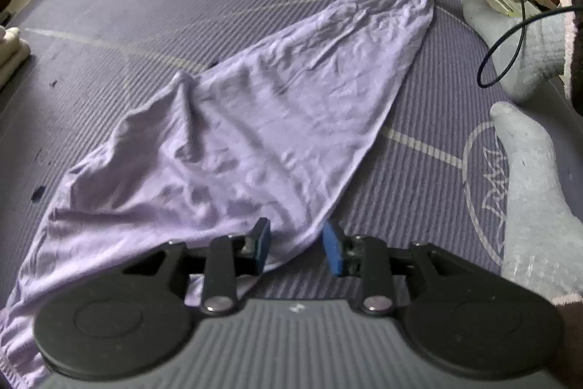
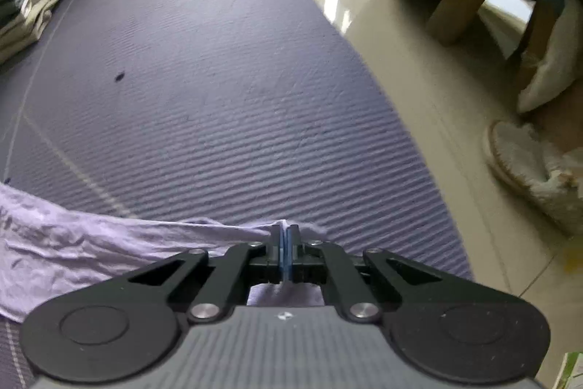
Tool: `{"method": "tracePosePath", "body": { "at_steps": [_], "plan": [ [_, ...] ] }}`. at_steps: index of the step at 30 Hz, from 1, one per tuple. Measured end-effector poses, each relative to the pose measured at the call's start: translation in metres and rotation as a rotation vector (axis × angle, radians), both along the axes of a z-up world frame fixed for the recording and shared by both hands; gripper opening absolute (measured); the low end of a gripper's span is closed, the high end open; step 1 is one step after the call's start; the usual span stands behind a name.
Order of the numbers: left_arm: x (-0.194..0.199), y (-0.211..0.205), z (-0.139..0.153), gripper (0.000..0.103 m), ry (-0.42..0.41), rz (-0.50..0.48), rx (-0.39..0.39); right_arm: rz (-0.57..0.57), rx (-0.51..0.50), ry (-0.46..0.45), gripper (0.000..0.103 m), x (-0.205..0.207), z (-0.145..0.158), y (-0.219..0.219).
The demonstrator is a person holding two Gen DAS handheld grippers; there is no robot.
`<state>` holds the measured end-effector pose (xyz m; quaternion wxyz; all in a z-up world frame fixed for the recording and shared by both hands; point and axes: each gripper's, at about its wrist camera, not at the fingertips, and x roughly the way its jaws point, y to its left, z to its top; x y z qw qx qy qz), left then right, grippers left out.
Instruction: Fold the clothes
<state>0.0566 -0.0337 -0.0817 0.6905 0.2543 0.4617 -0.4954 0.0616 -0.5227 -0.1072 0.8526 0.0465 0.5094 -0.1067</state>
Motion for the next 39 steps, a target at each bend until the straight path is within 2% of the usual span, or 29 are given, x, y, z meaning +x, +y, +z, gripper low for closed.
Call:
{"method": "tracePosePath", "body": {
  "at_steps": [7, 9, 12, 14, 20, 25, 27, 36, 39],
  "plan": [
    [-0.001, -0.003, -0.004, 0.037, 0.004, -0.005, 0.002, 0.023, -0.094, 0.048, 0.002, 0.008, -0.019, -0.004],
    [-0.002, -0.004, -0.005, 0.038, 0.004, -0.007, 0.006, 0.003, -0.070, 0.041, 0.012, 0.008, -0.018, -0.011],
    [-0.002, -0.004, -0.006, 0.040, 0.000, -0.009, 0.006, -0.057, 0.003, 0.037, 0.020, 0.000, -0.008, -0.026],
    [-0.001, -0.004, -0.006, 0.042, -0.009, -0.003, 0.011, -0.079, 0.038, 0.053, 0.022, -0.007, -0.003, -0.033],
    [0.002, -0.004, -0.007, 0.044, -0.026, 0.021, 0.019, -0.035, 0.122, 0.145, 0.022, -0.024, -0.004, -0.024],
    [0.000, -0.005, -0.007, 0.046, -0.032, 0.023, 0.025, -0.005, 0.097, 0.189, 0.021, -0.026, -0.019, -0.019],
    [0.000, -0.004, -0.008, 0.047, -0.035, 0.024, 0.031, 0.010, 0.081, 0.189, 0.000, -0.024, -0.019, -0.019],
    [0.003, 0.000, -0.007, 0.049, -0.034, 0.039, 0.039, -0.002, 0.007, 0.269, 0.000, -0.019, -0.012, -0.021],
    [0.006, 0.003, -0.006, 0.050, -0.048, 0.051, 0.049, -0.005, -0.028, 0.294, 0.008, -0.011, -0.010, -0.016]
  ]
}}
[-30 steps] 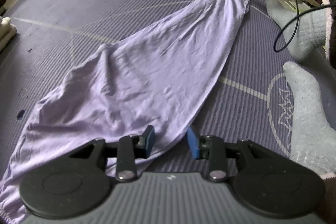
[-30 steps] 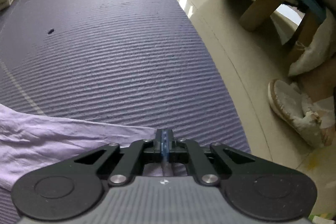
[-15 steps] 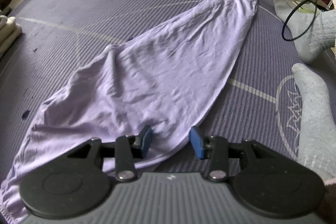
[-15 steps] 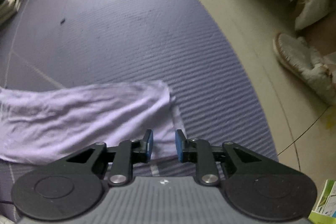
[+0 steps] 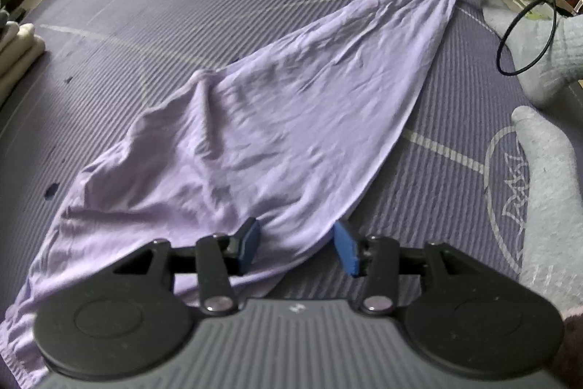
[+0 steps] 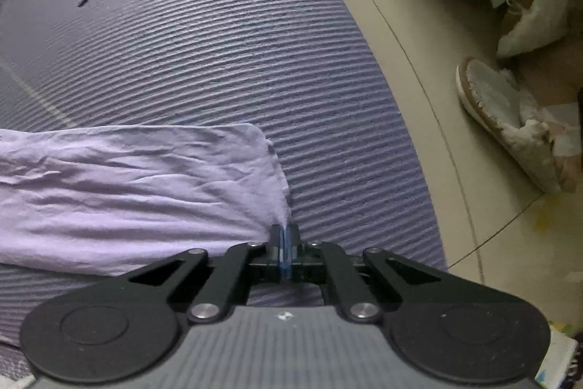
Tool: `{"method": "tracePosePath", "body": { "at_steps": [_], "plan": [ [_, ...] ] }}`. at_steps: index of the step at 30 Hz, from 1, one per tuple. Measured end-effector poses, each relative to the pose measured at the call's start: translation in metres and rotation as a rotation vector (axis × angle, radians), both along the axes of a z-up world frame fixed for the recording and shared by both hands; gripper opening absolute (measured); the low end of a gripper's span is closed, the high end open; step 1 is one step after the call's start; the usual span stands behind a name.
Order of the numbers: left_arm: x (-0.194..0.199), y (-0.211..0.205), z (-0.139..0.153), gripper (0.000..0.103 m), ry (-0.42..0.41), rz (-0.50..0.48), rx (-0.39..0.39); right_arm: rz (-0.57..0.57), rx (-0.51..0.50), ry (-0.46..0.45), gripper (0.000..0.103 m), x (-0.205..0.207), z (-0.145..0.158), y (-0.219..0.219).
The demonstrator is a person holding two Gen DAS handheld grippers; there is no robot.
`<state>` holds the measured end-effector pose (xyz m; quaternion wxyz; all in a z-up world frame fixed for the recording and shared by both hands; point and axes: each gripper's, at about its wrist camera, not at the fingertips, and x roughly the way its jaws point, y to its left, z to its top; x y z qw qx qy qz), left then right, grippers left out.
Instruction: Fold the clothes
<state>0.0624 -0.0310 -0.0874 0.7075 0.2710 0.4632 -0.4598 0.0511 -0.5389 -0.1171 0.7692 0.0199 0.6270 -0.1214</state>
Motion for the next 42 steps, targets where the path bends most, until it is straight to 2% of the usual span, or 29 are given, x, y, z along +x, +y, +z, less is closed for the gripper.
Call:
{"method": "tracePosePath", "body": {
  "at_steps": [2, 3, 5, 11, 13, 15, 18, 20, 23, 28, 32, 35, 39, 42],
  "plan": [
    [0.004, 0.004, 0.003, 0.055, -0.010, 0.019, 0.000, 0.020, -0.004, -0.022, 0.012, 0.005, 0.006, 0.006],
    [0.007, 0.008, 0.005, 0.056, -0.019, 0.040, 0.000, 0.033, 0.007, -0.041, 0.020, 0.008, 0.010, 0.011],
    [0.015, 0.016, 0.009, 0.057, -0.037, 0.082, -0.001, 0.060, 0.022, -0.063, 0.027, 0.012, 0.016, 0.021],
    [0.034, 0.039, 0.018, 0.063, -0.058, 0.214, -0.001, 0.181, 0.072, -0.090, 0.031, 0.033, 0.023, 0.067],
    [0.040, 0.040, 0.016, 0.062, -0.060, 0.259, 0.022, 0.213, 0.114, -0.107, 0.033, 0.041, 0.025, 0.081],
    [0.043, 0.037, 0.014, 0.059, -0.044, 0.269, 0.003, 0.260, 0.171, -0.127, 0.035, 0.049, 0.028, 0.099],
    [0.051, 0.033, 0.018, 0.053, 0.037, 0.290, -0.088, 0.361, 0.265, -0.155, 0.036, 0.057, 0.034, 0.129],
    [0.058, 0.033, 0.020, 0.046, 0.090, 0.335, -0.139, 0.479, 0.295, -0.172, 0.036, 0.067, 0.040, 0.155],
    [0.078, 0.041, 0.021, 0.046, 0.196, 0.473, -0.251, 0.701, 0.276, -0.172, 0.036, 0.083, 0.049, 0.200],
    [0.097, 0.056, 0.019, 0.055, 0.296, 0.654, -0.393, 0.903, 0.277, -0.156, 0.036, 0.109, 0.049, 0.258],
    [0.107, 0.074, 0.016, 0.057, 0.331, 0.766, -0.426, 0.953, 0.332, -0.199, 0.036, 0.124, 0.040, 0.283],
    [0.114, 0.097, 0.007, 0.055, 0.415, 0.896, -0.479, 0.963, 0.366, -0.198, 0.036, 0.132, 0.034, 0.288],
    [0.124, 0.109, -0.004, 0.054, 0.535, 0.933, -0.573, 0.940, 0.399, -0.199, 0.036, 0.141, 0.017, 0.291],
    [0.130, 0.108, -0.013, 0.054, 0.583, 0.929, -0.585, 0.914, 0.418, -0.179, 0.035, 0.148, 0.003, 0.294]
  ]
}}
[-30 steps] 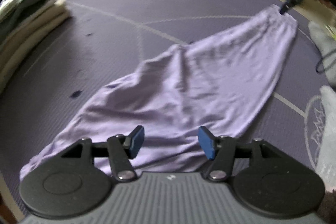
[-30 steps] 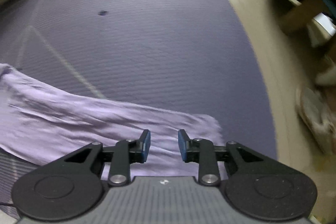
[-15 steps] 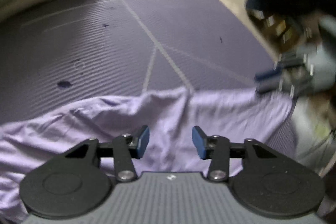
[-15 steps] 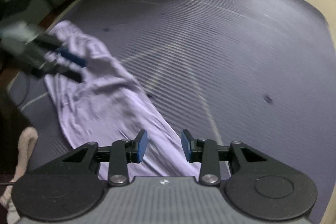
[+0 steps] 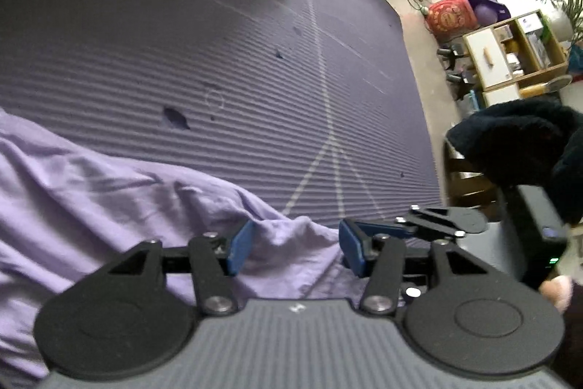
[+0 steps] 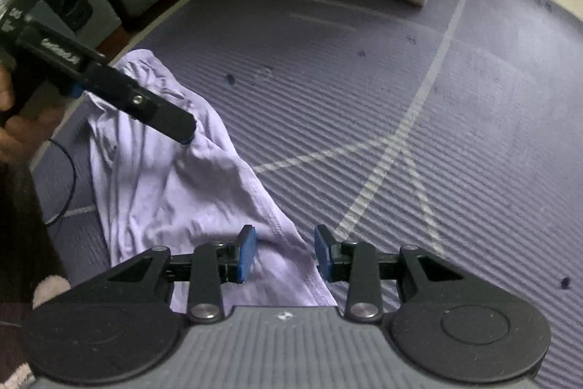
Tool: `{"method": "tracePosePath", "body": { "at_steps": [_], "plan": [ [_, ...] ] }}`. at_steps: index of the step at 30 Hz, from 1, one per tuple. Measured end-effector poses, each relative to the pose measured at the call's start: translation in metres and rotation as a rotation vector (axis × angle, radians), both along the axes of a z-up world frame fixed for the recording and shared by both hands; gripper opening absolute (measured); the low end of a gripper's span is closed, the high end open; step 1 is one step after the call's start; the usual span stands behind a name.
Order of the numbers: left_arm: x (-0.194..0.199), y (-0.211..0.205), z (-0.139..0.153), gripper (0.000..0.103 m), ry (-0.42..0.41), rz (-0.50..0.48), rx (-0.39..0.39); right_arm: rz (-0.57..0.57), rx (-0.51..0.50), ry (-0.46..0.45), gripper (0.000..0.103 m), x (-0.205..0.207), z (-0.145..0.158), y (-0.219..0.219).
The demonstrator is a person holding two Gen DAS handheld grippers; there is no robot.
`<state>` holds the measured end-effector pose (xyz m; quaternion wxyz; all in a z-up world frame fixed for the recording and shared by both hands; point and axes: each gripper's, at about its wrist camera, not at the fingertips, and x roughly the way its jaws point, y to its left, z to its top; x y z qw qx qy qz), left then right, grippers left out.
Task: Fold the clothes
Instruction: 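Grasp the trousers with the right gripper while the left gripper grasps the fabric nearby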
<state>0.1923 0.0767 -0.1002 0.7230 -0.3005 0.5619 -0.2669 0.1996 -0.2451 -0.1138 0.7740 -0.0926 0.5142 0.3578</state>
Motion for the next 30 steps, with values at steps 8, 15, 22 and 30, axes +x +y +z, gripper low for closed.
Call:
{"method": "tracePosePath", "body": {
  "at_steps": [8, 15, 22, 30],
  "plan": [
    [-0.001, -0.004, -0.005, 0.056, 0.024, -0.022, -0.031, 0.116, 0.094, -0.038, 0.003, -0.018, 0.014, 0.000],
    [-0.015, -0.003, -0.004, 0.056, 0.041, -0.031, -0.059, 0.280, 0.056, -0.070, 0.003, -0.055, 0.014, 0.020],
    [-0.030, -0.023, -0.006, 0.055, 0.031, -0.106, -0.016, 0.352, 0.046, -0.080, 0.003, -0.074, 0.012, 0.036],
    [-0.037, -0.025, -0.011, 0.001, 0.012, -0.098, 0.159, 0.349, 0.052, -0.088, 0.009, -0.075, 0.016, 0.034]
  ]
}}
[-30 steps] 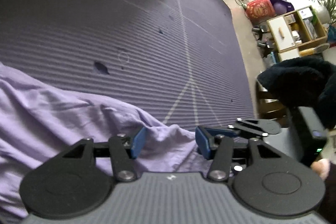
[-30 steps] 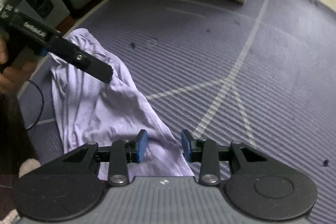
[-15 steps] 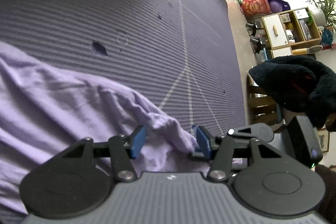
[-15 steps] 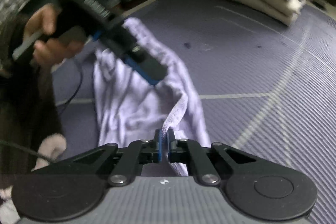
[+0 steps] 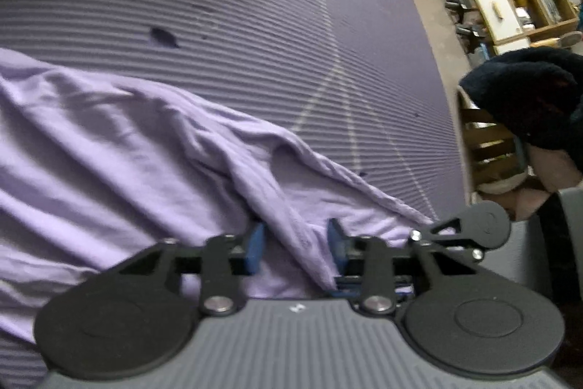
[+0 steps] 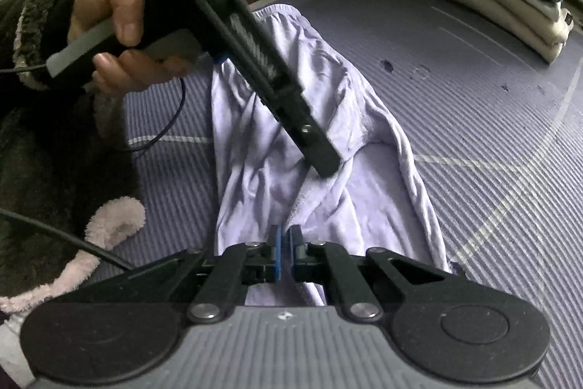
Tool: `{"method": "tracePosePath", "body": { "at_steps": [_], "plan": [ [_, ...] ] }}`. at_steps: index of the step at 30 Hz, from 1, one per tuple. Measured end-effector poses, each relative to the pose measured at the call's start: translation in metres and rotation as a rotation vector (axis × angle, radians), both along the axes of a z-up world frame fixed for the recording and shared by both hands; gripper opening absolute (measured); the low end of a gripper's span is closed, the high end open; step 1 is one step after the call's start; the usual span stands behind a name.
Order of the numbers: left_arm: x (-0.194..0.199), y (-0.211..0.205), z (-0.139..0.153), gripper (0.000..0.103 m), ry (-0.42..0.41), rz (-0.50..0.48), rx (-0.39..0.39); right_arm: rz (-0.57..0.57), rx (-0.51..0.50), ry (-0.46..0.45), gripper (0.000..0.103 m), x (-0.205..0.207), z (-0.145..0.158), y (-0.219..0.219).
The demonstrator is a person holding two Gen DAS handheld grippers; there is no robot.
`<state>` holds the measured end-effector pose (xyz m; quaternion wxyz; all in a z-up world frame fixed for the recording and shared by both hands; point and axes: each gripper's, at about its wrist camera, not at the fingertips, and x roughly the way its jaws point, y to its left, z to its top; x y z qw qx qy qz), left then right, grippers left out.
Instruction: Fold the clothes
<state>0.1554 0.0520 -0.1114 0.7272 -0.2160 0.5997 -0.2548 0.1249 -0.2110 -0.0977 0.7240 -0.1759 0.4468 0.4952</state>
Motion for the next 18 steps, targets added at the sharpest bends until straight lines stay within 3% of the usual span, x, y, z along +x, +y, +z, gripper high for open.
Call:
{"method": "tracePosePath", "body": {
  "at_steps": [2, 5, 8, 13, 18],
  "plan": [
    [-0.001, 0.003, 0.000, 0.000, 0.008, 0.005, -0.016, -0.035, 0.011, -0.031, 0.012, 0.006, 0.005, -0.004],
    [-0.001, 0.007, 0.010, 0.000, -0.033, 0.004, -0.051, -0.083, 0.003, -0.114, 0.027, 0.015, 0.011, -0.008],
    [-0.002, 0.008, 0.014, 0.000, -0.051, -0.008, -0.064, -0.100, -0.026, -0.210, 0.028, 0.025, 0.008, -0.003],
    [-0.002, 0.012, 0.017, 0.000, -0.072, -0.019, -0.093, -0.006, -0.093, -0.312, 0.029, 0.029, -0.005, 0.017],
    [0.001, 0.017, 0.022, 0.000, -0.103, -0.026, -0.137, 0.099, -0.112, -0.325, 0.032, 0.031, -0.012, 0.036]
  ]
}}
